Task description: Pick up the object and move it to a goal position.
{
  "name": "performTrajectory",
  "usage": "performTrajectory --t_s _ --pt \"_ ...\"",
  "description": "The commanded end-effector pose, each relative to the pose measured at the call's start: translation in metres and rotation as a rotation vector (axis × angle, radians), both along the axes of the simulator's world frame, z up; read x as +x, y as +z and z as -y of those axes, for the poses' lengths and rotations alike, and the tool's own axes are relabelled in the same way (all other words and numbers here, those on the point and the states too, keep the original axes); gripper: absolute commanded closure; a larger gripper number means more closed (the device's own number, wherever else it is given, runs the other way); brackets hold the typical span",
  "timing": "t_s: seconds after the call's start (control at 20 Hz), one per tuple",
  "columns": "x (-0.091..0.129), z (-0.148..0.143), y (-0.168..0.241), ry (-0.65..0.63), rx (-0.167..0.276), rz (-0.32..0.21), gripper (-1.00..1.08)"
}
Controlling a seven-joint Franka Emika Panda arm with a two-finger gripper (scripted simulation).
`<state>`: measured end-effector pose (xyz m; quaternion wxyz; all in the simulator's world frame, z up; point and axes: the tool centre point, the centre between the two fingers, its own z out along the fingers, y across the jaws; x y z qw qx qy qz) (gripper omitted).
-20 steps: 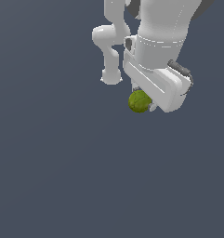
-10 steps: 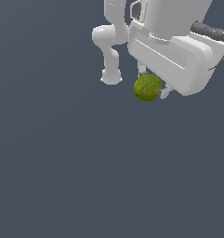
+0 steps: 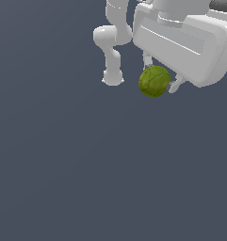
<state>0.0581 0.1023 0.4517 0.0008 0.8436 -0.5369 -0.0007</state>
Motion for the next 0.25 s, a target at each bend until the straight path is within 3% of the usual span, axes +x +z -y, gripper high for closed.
performTrajectory --t_s 0.0,0.2 --pt "0.001 -0.0003 0.0043 0.0 0.0 0.002 1.08" --pt "0.0015 -0.0005 0.0057 0.0 0.0 0.002 1.08"
